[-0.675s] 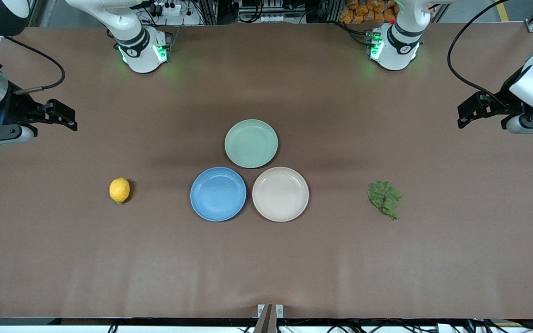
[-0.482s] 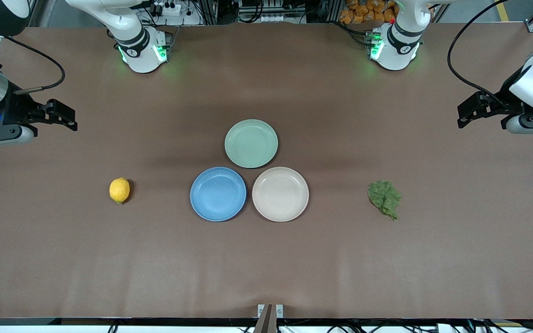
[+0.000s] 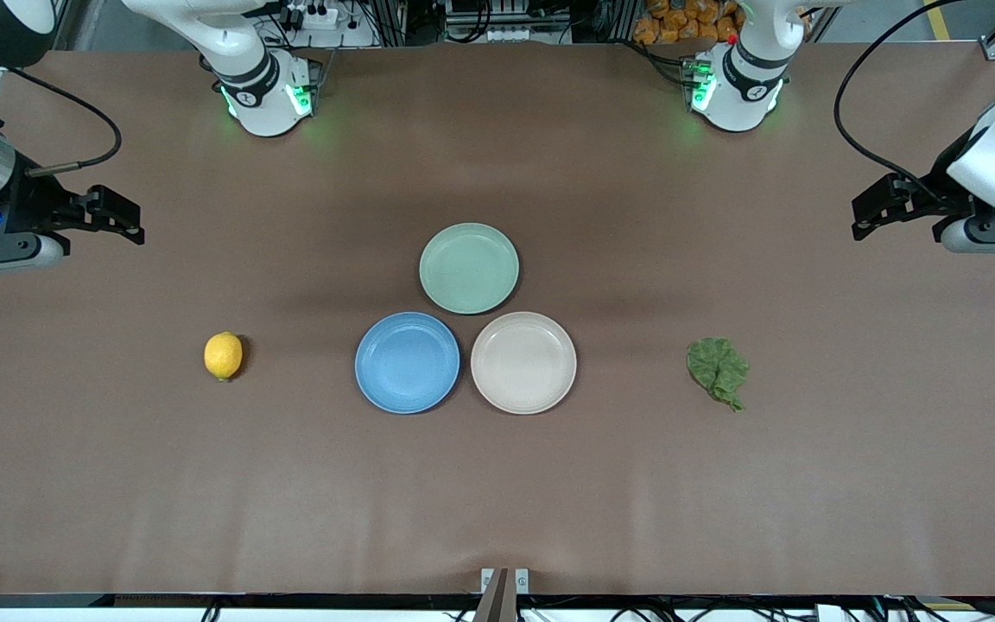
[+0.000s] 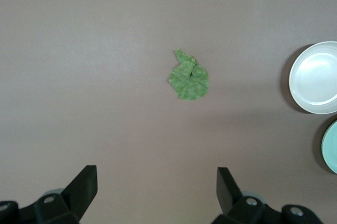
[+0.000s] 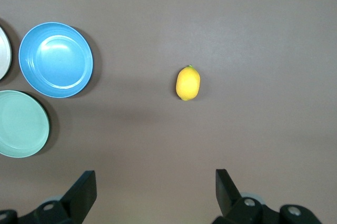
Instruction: Place lemon and lettuce in plates
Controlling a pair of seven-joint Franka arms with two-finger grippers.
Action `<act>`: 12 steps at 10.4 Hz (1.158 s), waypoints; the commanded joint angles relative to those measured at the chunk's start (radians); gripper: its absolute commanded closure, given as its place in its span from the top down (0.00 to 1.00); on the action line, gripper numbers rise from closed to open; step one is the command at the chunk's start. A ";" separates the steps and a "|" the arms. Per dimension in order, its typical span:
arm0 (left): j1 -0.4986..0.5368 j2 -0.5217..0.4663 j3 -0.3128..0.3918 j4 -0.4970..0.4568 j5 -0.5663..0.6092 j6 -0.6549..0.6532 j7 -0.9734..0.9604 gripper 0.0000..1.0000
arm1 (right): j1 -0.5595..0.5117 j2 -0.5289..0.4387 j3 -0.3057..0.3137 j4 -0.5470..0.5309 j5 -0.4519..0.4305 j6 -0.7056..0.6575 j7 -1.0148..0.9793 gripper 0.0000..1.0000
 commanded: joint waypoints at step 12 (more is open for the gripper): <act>-0.020 0.413 -0.009 -0.339 0.070 0.792 0.013 1.00 | -0.088 0.226 0.001 -0.137 -0.001 0.319 0.013 1.00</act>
